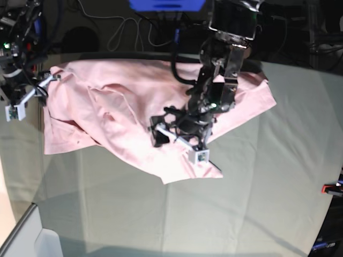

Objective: Layout the t-shirt on the table in an organized manner, then fold the t-shirt properly
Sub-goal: 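Release with the left gripper, regrasp the shirt at a fold and pull it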

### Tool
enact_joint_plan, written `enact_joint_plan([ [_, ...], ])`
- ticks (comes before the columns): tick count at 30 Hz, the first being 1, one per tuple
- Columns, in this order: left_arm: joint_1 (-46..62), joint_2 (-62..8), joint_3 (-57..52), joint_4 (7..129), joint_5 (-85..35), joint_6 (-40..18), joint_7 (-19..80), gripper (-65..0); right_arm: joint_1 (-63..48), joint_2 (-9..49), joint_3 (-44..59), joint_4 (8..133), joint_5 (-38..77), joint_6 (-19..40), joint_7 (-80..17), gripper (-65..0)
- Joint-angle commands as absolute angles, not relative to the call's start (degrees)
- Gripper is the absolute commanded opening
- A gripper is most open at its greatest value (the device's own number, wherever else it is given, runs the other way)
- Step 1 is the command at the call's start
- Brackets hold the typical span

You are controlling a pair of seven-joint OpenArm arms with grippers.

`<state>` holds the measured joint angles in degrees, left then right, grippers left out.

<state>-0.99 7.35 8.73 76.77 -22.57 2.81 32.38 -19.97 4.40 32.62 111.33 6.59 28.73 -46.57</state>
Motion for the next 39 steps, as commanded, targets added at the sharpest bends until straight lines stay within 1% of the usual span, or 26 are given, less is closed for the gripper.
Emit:
enact_joint_plan([
  [1, -3.12, 9.00, 11.12, 75.30, -23.69, 4.44, 27.82, -18.8, -19.65, 4.79, 33.27, 112.22, 7.25, 28.79, -45.32, -30.6],
  [3, -5.05, 9.00, 14.20, 71.34, -23.69, 9.80, 23.08, -18.8, -19.74, 4.79, 33.45, 112.22, 7.25, 28.79, -45.32, -30.6],
  [4, -5.93, 9.00, 15.87, 69.58, -23.69, 11.21, 21.58, -18.8, -19.74, 4.88, 33.45, 112.22, 7.25, 28.79, -45.32, -30.6],
  [7, -7.69, 9.00, 19.74, 67.56, -23.69, 11.21, 20.00, -18.8, -19.74, 4.88, 33.45, 112.13, 7.25, 28.79, -45.32, -30.6],
  [10, -8.04, 9.00, 20.97, 67.30, -23.69, 11.30, 19.91, -18.8, -19.74, 4.88, 33.45, 112.13, 7.25, 28.79, -45.32, -30.6],
  [14, -8.04, 9.00, 20.62, 67.03, -23.69, 11.47, 20.00, -18.8, -19.74, 4.79, 33.45, 111.96, 7.25, 28.79, -45.32, -30.6],
  [20, -7.69, 9.00, 20.53, 66.95, -23.69, 11.47, 20.18, -19.1, -18.95, 4.97, 33.45, 108.53, 7.25, 28.79, -45.14, -30.7],
  [26, -7.60, 9.00, 17.45, 66.95, -23.78, 11.38, 20.26, -19.5, -17.98, 4.97, 33.45, 107.56, 7.25, 28.79, -45.14, -30.7],
  [28, -7.52, 9.00, 17.36, 66.42, -23.78, 11.47, 20.26, -23.2, -17.98, 4.97, 33.45, 107.56, 7.25, 28.79, -45.14, -30.7],
  [32, -7.96, 9.00, 17.36, 62.55, -27.38, 11.38, 20.18, -35.2, -17.63, 4.97, 33.45, 107.56, 7.25, 28.79, -45.14, -30.7],
  [37, -9.01, 9.00, 17.36, 60.44, -32.40, 11.47, 20.18, -44.6, -16.92, 4.97, 33.36, 107.56, 7.25, 28.79, -45.14, -30.6],
  [39, -9.01, 9.00, 17.36, 60.79, -33.27, 11.38, 20.18, -49.3, -16.84, 4.97, 33.36, 107.56, 7.25, 28.79, -45.14, -30.6],
])
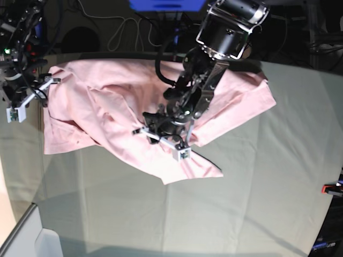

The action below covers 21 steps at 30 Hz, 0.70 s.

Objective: Layout the t-shirt on the table in an organized manner, then fold the t-shirt properly
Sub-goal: 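Release with the left gripper, regrasp the shirt at a fold and pull it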

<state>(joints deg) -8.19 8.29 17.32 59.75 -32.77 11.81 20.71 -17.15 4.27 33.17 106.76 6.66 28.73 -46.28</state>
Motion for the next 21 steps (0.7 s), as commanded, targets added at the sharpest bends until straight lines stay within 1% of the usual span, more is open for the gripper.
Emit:
enact_joint_plan([
  [1, -8.84, 9.00, 17.36, 61.23, -33.71, 11.38, 20.18, -52.1, -16.84, 4.97, 33.36, 107.56, 7.25, 28.79, -45.14, -30.6],
  [2, -8.75, 9.00, 17.36, 61.93, -33.89, 11.38, 20.09, -54.7, -16.75, 4.97, 33.36, 107.56, 7.25, 28.79, -45.14, -30.6],
  [4, -8.48, 9.00, 17.45, 64.13, -33.80, 11.47, 20.18, -63.2, -16.75, 4.97, 33.36, 107.56, 7.25, 28.79, -45.14, -30.6],
  [5, -7.60, 9.00, 17.45, 65.19, -33.80, 11.56, 20.26, -65.0, -16.75, 4.97, 33.36, 107.56, 7.25, 28.79, -45.14, -30.6],
  [7, -6.64, 9.00, 17.45, 67.21, -33.80, 11.56, 20.26, -64.1, -16.75, 4.97, 33.36, 107.56, 7.25, 28.79, -45.14, -30.6],
  [10, -5.58, 8.22, 17.45, 69.58, -33.89, 11.56, 20.26, -64.9, -16.66, 4.97, 33.36, 107.47, 7.25, 28.79, -45.14, -30.6],
  [15, -1.01, 4.44, 17.36, 77.85, -33.89, 11.56, 20.26, -64.8, -16.66, 4.97, 33.36, 107.47, 7.25, 28.79, -45.14, -30.6],
  [21, 7.16, -1.98, 17.36, 91.12, -33.89, 11.38, 20.26, -64.8, -16.31, 4.97, 33.36, 107.47, 7.34, 28.79, -45.14, -30.5],
])
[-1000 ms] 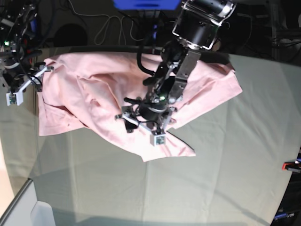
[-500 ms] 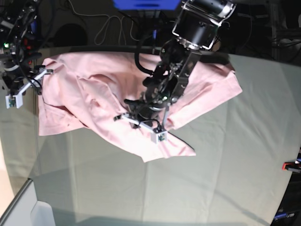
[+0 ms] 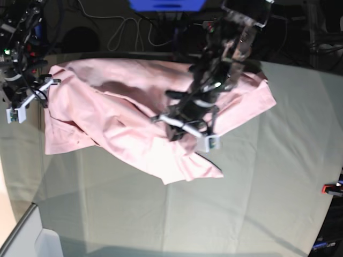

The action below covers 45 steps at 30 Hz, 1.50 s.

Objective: Layout the t-shirt on the table in an organized manner, then fold the t-shirt properly
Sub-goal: 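Release with the left gripper, regrasp the shirt at a fold and pull it, then lift the shirt high with both grippers and shake it out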

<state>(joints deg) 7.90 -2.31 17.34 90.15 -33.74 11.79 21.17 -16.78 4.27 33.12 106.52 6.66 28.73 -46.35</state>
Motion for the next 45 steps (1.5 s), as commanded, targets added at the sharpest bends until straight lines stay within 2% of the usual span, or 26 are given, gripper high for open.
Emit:
enact_joint_plan([
  [1, 8.13, -3.21, 17.36, 92.70, -33.89, 11.38, 20.26, -64.8, -15.96, 4.97, 33.36, 107.47, 7.34, 28.79, -45.14, -30.5],
  [8, 12.62, -10.15, 17.19, 95.08, -33.89, 11.21, 19.74, -64.5, -15.60, 4.97, 33.36, 107.56, 7.34, 28.79, -45.14, -26.5],
  [15, 14.64, -10.33, 17.19, 95.08, -33.89, 11.30, 19.82, -63.8, -15.52, 4.70, 32.92, 107.56, 7.43, 28.79, -45.14, -26.4],
  [20, 15.08, -8.66, 17.19, 95.08, -33.89, 11.47, 20.18, -52.6, -15.52, 4.70, 32.92, 107.56, 7.43, 28.79, -45.14, -26.5],
  [22, 15.52, -8.31, 17.19, 95.16, -33.89, 11.47, 19.82, -51.0, -15.52, 4.70, 32.92, 107.56, 7.43, 28.79, -45.14, -26.5],
  [35, 16.57, -8.75, 17.19, 95.69, -33.89, 11.56, 19.74, -51.3, -15.69, 4.88, 33.01, 107.56, 7.43, 28.79, -45.14, -26.5],
  [37, 17.10, -8.75, 17.01, 95.69, -33.89, 11.56, 19.74, -55.6, -15.69, 4.88, 33.10, 107.56, 7.43, 28.79, -45.14, -26.5],
  [39, 17.19, -8.31, 14.99, 95.52, -33.89, 11.56, 20.00, -65.0, -15.60, 4.88, 33.19, 107.47, 7.43, 28.79, -45.14, -26.5],
  [45, 19.56, -7.78, 10.24, 97.10, -33.89, 11.21, 20.09, -64.8, -15.60, 4.88, 33.19, 107.47, 7.34, 28.79, -45.14, -26.5],
])
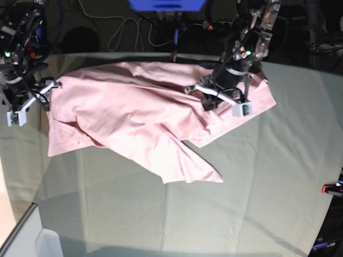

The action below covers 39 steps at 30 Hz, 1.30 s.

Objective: Layout the t-shirt on the table in an organized manner, then fold the t-shirt properly
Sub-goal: 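Lift the shirt high with both grippers and shake it out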

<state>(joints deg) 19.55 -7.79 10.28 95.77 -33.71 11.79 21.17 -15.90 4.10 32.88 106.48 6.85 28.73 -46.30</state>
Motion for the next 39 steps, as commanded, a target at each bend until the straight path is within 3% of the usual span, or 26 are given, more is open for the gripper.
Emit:
enact_joint_plan([
  [1, 20.26, -7.87, 9.80, 98.07, -33.89, 11.21, 20.18, -64.8, -15.60, 4.88, 33.27, 107.47, 7.34, 28.79, -45.14, -26.5],
  [15, 28.62, -8.57, 9.27, 102.37, -33.54, 11.12, 19.82, -64.8, -11.91, 4.88, 32.57, 107.38, 7.34, 28.79, -45.14, -23.1],
  [24, 28.79, -9.71, 9.27, 102.64, -33.80, 11.12, 19.74, -64.8, -4.79, 6.73, 32.04, 95.43, 7.25, 28.70, -45.14, -23.1],
  [33, 28.70, -9.71, 9.27, 102.29, -33.80, 11.12, 19.74, -64.8, -4.62, 7.52, 28.53, 93.93, 7.25, 28.62, -45.05, -23.2],
  [36, 28.70, -9.71, 9.19, 102.20, -33.80, 11.21, 19.74, -64.8, -3.30, 7.60, 27.74, 93.58, 7.25, 28.62, -45.05, -25.2],
  [39, 28.62, -9.71, 9.19, 102.20, -33.80, 11.21, 19.74, -64.8, -1.36, 7.69, 28.09, 89.89, 7.25, 28.53, -45.05, -31.8],
])
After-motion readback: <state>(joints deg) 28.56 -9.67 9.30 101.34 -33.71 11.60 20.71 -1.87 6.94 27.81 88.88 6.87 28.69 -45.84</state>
